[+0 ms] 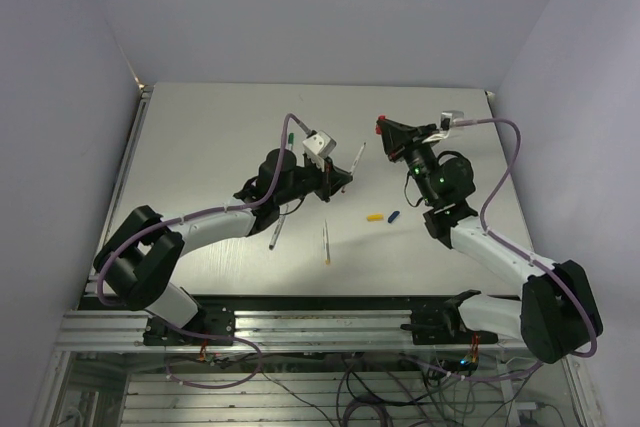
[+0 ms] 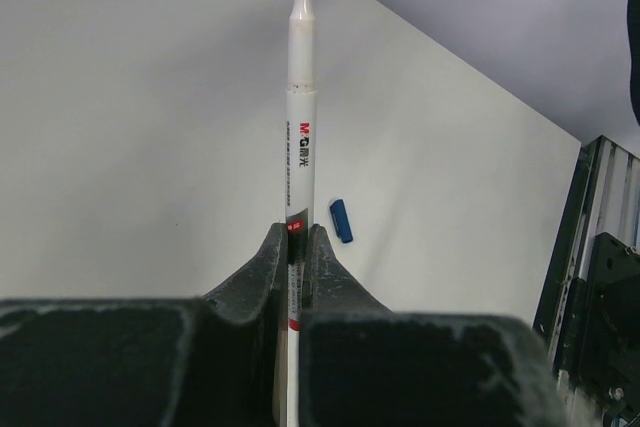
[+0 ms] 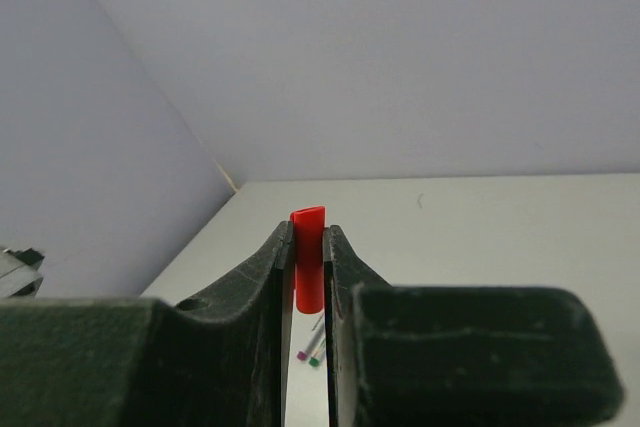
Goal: Insert the pens into the pen caps
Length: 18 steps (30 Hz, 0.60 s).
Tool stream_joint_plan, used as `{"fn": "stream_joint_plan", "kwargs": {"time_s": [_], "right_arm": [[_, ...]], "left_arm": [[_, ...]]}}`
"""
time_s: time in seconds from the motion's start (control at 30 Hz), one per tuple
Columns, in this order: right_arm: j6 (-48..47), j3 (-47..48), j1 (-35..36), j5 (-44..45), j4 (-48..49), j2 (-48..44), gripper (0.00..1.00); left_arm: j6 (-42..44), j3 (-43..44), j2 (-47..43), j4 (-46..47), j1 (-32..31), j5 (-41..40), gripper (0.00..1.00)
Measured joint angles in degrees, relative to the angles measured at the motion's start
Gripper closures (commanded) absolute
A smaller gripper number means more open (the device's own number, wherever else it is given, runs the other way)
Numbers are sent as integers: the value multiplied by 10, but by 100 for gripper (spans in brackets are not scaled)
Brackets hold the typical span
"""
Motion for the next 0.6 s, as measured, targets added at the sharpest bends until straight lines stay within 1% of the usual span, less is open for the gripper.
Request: {"fn": "stream_joint_plan", "kwargs": {"time_s": [0.3, 0.6], "right_arm": [[31, -24, 0, -51, 69, 17, 100], [54, -36, 0, -78, 120, 38, 100]], "left_arm": [[-19, 0, 0, 4, 0, 9, 93], [-33, 0, 0, 15, 0, 18, 93]]}}
